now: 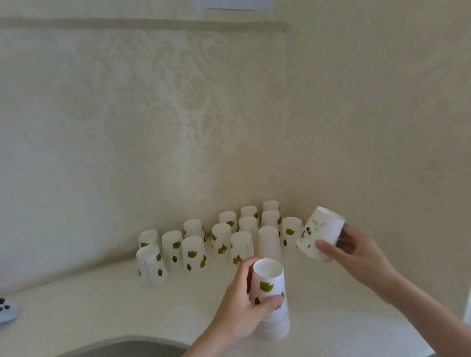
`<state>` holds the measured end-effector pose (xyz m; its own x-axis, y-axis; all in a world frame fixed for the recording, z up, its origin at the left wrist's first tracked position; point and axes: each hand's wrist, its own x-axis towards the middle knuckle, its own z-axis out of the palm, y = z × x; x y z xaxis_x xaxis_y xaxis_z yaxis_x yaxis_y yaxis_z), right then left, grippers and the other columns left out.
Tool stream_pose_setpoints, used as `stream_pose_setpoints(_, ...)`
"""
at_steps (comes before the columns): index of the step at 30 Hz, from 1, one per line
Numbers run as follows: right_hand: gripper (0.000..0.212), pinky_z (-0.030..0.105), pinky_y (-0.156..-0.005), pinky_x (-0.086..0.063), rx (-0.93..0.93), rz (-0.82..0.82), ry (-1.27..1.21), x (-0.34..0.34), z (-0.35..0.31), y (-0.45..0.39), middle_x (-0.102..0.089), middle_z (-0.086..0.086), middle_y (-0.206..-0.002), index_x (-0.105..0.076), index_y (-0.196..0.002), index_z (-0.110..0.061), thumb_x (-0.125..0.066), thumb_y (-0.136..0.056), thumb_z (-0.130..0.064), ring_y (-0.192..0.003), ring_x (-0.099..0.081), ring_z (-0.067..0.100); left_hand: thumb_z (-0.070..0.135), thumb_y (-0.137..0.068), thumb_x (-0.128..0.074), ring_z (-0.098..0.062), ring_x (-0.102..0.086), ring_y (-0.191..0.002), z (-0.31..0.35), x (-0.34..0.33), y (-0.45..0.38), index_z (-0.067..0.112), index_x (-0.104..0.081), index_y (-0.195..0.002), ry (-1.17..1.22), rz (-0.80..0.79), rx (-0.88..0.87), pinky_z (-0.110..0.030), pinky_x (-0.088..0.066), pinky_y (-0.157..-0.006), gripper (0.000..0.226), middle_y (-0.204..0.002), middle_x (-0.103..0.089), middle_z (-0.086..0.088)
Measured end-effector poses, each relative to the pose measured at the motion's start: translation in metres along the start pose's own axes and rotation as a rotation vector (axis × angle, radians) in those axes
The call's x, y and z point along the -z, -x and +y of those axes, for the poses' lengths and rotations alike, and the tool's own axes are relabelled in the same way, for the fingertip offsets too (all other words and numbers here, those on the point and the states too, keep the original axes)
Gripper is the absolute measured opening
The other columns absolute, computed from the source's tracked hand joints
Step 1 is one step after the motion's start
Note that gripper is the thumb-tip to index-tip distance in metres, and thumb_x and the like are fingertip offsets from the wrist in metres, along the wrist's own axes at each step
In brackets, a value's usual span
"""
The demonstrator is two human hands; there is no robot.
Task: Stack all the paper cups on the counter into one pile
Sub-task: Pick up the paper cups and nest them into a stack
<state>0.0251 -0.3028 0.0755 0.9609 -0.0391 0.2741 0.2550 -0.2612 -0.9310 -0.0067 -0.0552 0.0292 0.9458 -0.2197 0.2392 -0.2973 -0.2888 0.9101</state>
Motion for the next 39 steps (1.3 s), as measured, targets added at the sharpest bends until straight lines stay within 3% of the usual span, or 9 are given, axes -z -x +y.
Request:
stream_pose_setpoints(5, 0.048, 0.022, -0.085, -0.058, 0.111, -0.216, -0.058, -0.031, -0.022, 0.008, -0.075, -0.001, -0.112, -0.062, -0.121, -0.015, -0.079, -0.076, -0.022, -0.106, -0.071, 0.009, 0.046, -0.066, -0.086, 0.003, -0.048, -0.13, -0.013, 0.016, 0.011, 0.037, -0.036, -0.141, 0.071, -0.057, 0.056, -0.021, -0.036, -0.111, 0.09, -0.137, -0.053, 0.016)
stream_pose_setpoints(11, 0.067, 0.032, -0.099, -0.054, 0.122, -0.364, 0.071, -0.061, -0.012, 0.018, -0.073, -0.01, -0.116, -0.06, -0.123, -0.021, -0.082, -0.065, -0.046, -0.11, -0.068, 0.004, 0.075, -0.047, -0.079, -0.002, -0.053, -0.125, -0.019, 0.087, 0.028, 0.037, -0.053, -0.125, 0.107, 0.283, 0.081, -0.03, -0.039, -0.112, 0.09, -0.132, -0.058, 0.013)
stream_pose_setpoints(16, 0.062, 0.033, -0.106, -0.049, 0.076, -0.443, 0.135, -0.073, 0.012, 0.027, -0.07, -0.018, -0.118, -0.059, -0.125, -0.026, -0.084, -0.069, -0.038, -0.114, -0.064, 0.001, 0.027, -0.073, -0.084, -0.016, -0.049, -0.128, -0.047, 0.134, 0.022, 0.029, -0.051, -0.118, 0.074, 0.652, 0.057, -0.037, -0.038, -0.114, 0.056, -0.138, -0.048, -0.001)
stream_pose_setpoints(18, 0.063, 0.033, -0.107, -0.047, 0.053, -0.46, 0.144, -0.074, 0.02, 0.027, -0.07, -0.017, -0.12, -0.058, -0.127, -0.025, -0.085, -0.07, -0.035, -0.116, -0.063, 0.001, 0.015, -0.077, -0.082, -0.019, -0.045, -0.128, -0.064, 0.15, 0.013, 0.024, -0.044, -0.129, -0.021, 0.735, 0.085, -0.038, -0.037, -0.114, 0.065, -0.141, -0.037, -0.003)
stream_pose_setpoints(22, 0.082, 0.026, -0.111, -0.039, 0.053, -0.601, 0.202, -0.045, 0.022, 0.011, -0.058, -0.016, -0.136, -0.046, -0.139, -0.032, -0.088, -0.069, -0.025, -0.131, -0.049, 0.0, 0.028, -0.072, -0.086, -0.026, -0.035, -0.138, -0.09, 0.173, -0.008, 0.019, -0.033, -0.144, -0.185, 0.805, 0.227, -0.045, -0.034, -0.115, 0.09, -0.147, -0.029, -0.008)
stream_pose_setpoints(27, 0.066, 0.033, -0.101, -0.049, 0.125, -0.064, 0.349, 0.001, 0.027, -0.058, -0.067, -0.01, -0.119, -0.059, -0.106, -0.061, -0.07, -0.083, 0.0, -0.115, -0.061, 0.017, 0.015, -0.075, -0.084, -0.032, -0.045, -0.133, -0.108, 0.184, -0.035, 0.009, -0.042, -0.139, -0.181, 0.782, 0.237, -0.044, -0.039, -0.105, 0.078, -0.142, -0.047, -0.012)
stream_pose_setpoints(29, 0.051, 0.031, -0.104, -0.043, 0.099, 0.039, 0.556, 0.005, 0.024, -0.08, -0.057, 0.002, -0.133, -0.056, -0.126, -0.041, -0.066, -0.087, -0.01, -0.123, -0.055, 0.022, 0.019, -0.074, -0.084, -0.032, -0.051, -0.126, -0.112, 0.181, -0.042, 0.01, -0.046, -0.135, -0.16, 0.773, 0.231, -0.042, -0.041, -0.096, 0.072, -0.134, -0.054, -0.008)
stream_pose_setpoints(32, 0.053, 0.025, -0.108, -0.03, 0.106, -0.039, 0.801, 0.006, 0.032, -0.109, -0.045, 0.007, -0.145, -0.046, -0.141, -0.015, -0.062, -0.091, -0.015, -0.134, -0.043, 0.024, 0.036, -0.067, -0.073, -0.027, -0.055, -0.116, -0.112, 0.175, -0.046, 0.016, -0.048, -0.132, -0.112, 0.764, 0.221, -0.039, -0.042, -0.088, 0.073, -0.121, -0.056, 0.002)
stream_pose_setpoints(39, 0.06, 0.037, -0.116, -0.03, 0.0, -0.232, 1.117, -0.009, 0.06, -0.147, -0.032, 0.009, -0.156, -0.032, -0.15, -0.024, -0.054, -0.094, -0.034, -0.143, -0.032, 0.028, 0.023, -0.087, -0.071, -0.026, -0.055, -0.121, -0.064, 0.171, -0.036, 0.037, -0.042, -0.136, -0.175, 0.901, 0.001, -0.043, -0.046, -0.099, 0.058, -0.137, -0.052, 0.005)
